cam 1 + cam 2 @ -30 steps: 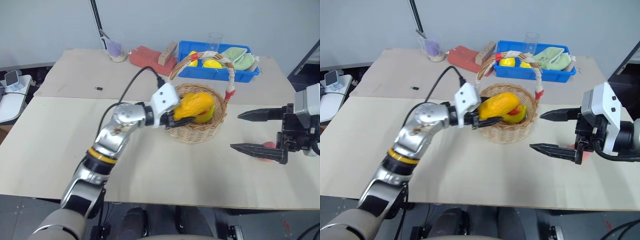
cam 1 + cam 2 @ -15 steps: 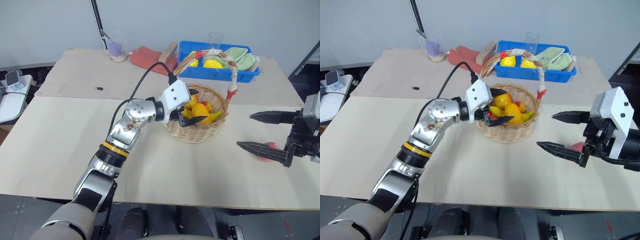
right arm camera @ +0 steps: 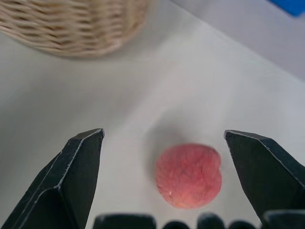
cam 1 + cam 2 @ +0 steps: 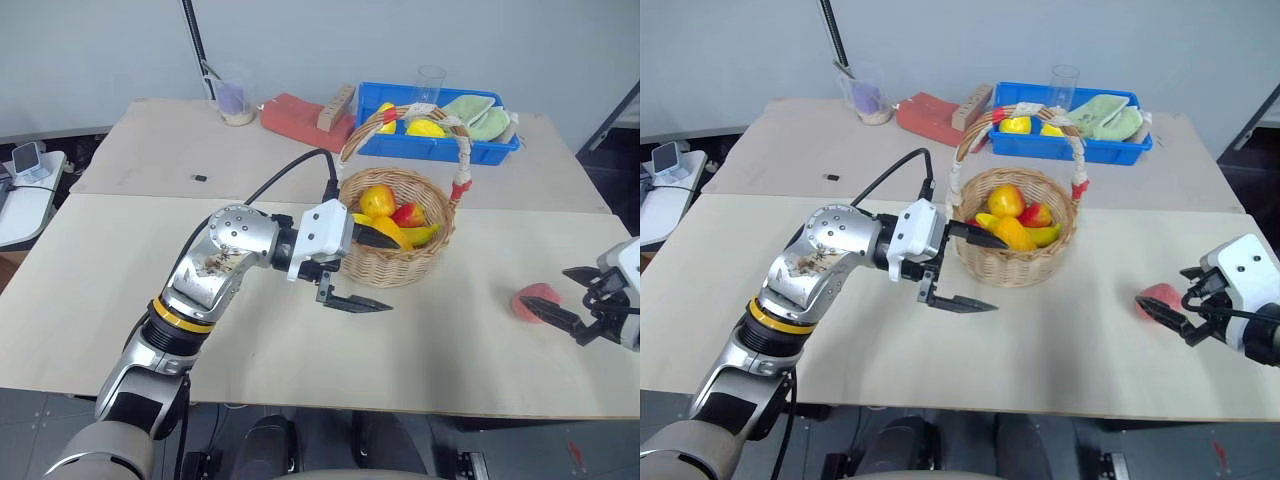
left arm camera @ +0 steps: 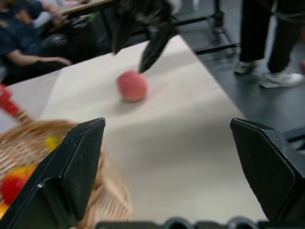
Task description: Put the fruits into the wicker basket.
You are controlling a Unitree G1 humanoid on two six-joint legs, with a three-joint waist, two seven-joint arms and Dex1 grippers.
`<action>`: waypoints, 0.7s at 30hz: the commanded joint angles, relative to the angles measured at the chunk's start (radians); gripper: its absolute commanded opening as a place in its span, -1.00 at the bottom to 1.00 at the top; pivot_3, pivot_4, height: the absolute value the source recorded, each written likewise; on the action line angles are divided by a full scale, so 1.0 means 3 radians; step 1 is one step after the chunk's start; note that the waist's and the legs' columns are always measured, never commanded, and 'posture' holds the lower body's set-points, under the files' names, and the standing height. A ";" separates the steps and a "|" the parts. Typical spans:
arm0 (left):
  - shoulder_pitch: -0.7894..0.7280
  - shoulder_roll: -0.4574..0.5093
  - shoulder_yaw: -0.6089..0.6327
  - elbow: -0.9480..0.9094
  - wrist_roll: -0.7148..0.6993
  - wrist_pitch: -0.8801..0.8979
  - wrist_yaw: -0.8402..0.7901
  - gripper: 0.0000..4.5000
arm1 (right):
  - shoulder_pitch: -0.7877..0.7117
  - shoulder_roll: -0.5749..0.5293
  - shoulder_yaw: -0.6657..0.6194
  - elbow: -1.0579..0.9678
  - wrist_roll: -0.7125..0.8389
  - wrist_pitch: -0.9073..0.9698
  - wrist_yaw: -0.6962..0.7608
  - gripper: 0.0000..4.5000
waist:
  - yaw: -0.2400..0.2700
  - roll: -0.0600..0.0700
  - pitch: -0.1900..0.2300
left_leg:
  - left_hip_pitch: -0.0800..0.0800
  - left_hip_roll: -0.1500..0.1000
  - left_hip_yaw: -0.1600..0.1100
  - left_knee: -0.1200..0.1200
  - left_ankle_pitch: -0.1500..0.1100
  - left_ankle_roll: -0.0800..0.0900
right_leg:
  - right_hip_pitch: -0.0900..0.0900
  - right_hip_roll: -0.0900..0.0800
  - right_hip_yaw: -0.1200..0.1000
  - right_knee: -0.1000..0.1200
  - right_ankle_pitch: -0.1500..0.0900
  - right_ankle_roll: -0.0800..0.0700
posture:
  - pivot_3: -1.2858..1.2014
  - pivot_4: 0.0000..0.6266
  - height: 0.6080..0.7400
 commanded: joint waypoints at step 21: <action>0.0154 0.0202 0.0105 -0.0280 -0.0250 0.0218 -0.0112 1.00 | -0.0613 0.0244 0.0555 0.1065 -0.0197 -0.0100 -0.0056 0.61 | -0.0003 0.0005 -0.0003 | -0.0001 0.0000 -0.0001 0.0000 0.0000 0.0001 | 0.0000 0.0000 0.0001 0.0000 0.0001 -0.0002 | 0.03 -0.52 0.27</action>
